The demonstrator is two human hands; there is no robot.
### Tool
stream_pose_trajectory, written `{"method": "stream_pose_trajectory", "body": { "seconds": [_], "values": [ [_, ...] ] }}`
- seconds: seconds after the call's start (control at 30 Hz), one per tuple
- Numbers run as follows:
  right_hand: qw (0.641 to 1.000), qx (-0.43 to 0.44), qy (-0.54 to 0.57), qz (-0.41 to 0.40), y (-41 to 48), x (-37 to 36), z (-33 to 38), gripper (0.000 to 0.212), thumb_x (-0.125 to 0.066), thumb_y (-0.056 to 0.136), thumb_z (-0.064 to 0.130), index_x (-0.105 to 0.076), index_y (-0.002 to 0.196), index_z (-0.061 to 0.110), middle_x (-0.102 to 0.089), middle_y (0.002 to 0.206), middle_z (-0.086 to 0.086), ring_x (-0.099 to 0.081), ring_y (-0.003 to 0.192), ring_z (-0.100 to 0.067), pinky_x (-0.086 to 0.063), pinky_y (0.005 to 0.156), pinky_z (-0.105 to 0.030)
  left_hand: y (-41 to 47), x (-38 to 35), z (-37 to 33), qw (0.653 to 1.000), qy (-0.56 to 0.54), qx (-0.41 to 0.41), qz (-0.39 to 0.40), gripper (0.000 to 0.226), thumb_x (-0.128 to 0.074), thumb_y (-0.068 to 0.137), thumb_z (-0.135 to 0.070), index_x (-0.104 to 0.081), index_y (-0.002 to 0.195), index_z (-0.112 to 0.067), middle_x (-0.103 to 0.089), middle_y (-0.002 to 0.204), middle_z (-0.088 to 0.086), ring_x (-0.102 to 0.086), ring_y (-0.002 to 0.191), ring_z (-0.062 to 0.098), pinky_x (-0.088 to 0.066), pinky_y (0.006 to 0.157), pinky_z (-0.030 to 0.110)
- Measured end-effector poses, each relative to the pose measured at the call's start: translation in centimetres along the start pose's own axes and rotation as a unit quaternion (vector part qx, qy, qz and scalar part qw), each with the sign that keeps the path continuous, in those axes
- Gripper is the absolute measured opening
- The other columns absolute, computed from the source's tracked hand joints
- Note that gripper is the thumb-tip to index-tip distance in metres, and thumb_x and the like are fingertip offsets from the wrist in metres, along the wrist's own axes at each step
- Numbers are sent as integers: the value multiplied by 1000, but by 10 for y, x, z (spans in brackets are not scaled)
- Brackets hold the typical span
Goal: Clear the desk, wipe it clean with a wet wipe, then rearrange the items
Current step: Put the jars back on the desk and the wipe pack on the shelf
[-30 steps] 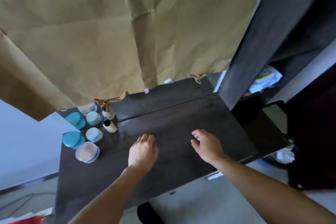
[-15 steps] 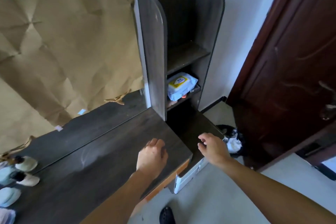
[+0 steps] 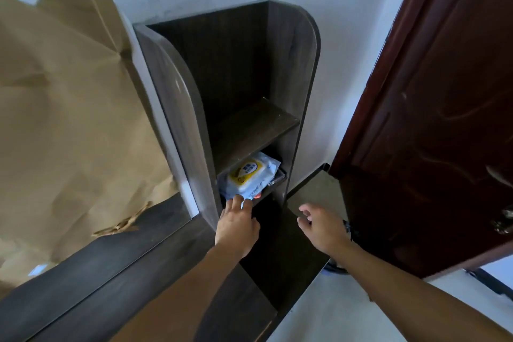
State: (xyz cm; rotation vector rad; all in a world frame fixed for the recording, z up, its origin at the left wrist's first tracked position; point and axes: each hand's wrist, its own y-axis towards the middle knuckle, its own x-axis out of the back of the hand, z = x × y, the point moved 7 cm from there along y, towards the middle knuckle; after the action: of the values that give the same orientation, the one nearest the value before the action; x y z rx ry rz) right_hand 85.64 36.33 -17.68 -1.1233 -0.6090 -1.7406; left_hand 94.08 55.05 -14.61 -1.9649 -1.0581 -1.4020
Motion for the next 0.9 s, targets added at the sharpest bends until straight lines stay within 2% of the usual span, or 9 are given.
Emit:
{"method": "stream_pose_trajectory", "body": {
  "seconds": [0.17,0.3,0.4,0.47,0.57,0.67,0.77,0.83,0.9],
  "values": [
    [998,61,7,-14,50,0,18,32,-59,89,33,-61,115,15,-66,106,-3,-63,98,-20,-50,80,-32,25,-14,9,998,19,53,34,53,-49,90,-25,-33,139,-13,-25,148,9,-31,133,28,-37,108,38],
    [990,135,14,-43,94,-1,44,34,-63,84,31,-59,113,11,-62,102,-8,-60,96,-27,-53,77,-42,26,-29,15,995,18,93,42,57,-48,89,-24,-30,142,-11,-26,148,8,-30,134,26,-34,109,34],
    [981,186,-10,-58,128,-3,67,43,-66,82,30,-57,116,4,-61,105,-16,-58,99,-34,-50,81,-42,24,-37,16,993,11,117,33,58,-48,89,-24,-30,144,-11,-26,149,7,-28,136,24,-28,111,30],
    [980,194,-40,-27,147,-8,80,54,-61,85,42,-52,122,4,-57,114,-16,-54,106,-33,-45,86,-40,23,-38,15,988,-11,151,6,55,-51,88,-21,-37,141,-10,-31,147,8,-33,133,25,-31,109,30],
    [986,150,-55,54,172,-28,82,69,-51,84,63,-46,124,6,-53,119,-14,-52,108,-32,-44,84,-37,19,-40,17,965,-75,236,-88,50,-60,82,-12,-50,130,-3,-46,131,16,-47,121,33,-40,102,35],
    [988,111,-45,98,183,-44,72,83,-44,80,73,-41,130,7,-51,124,-15,-52,109,-34,-44,84,-38,18,-48,17,916,-144,350,-134,61,-59,82,-10,-40,140,-5,-45,127,18,-47,117,34,-43,96,38],
    [985,148,-33,82,181,-47,69,69,-46,84,66,-46,128,13,-50,124,-13,-50,110,-32,-45,84,-39,24,-57,11,886,-177,407,-137,71,-57,83,-10,-25,146,-6,-42,132,19,-40,122,33,-34,104,36],
    [982,169,-9,79,180,-44,70,50,-50,88,54,-55,121,17,-48,124,-11,-49,112,-31,-44,83,-37,29,-57,5,882,-178,409,-150,69,-55,82,-6,-25,145,-3,-42,135,18,-37,126,31,-29,108,33],
    [981,175,35,76,181,-40,72,30,-54,91,36,-62,113,16,-53,122,-11,-53,109,-31,-45,83,-36,33,-56,5,872,-194,415,-170,66,-53,79,-1,-31,141,-2,-46,133,17,-40,125,32,-31,106,34]
  ]
}}
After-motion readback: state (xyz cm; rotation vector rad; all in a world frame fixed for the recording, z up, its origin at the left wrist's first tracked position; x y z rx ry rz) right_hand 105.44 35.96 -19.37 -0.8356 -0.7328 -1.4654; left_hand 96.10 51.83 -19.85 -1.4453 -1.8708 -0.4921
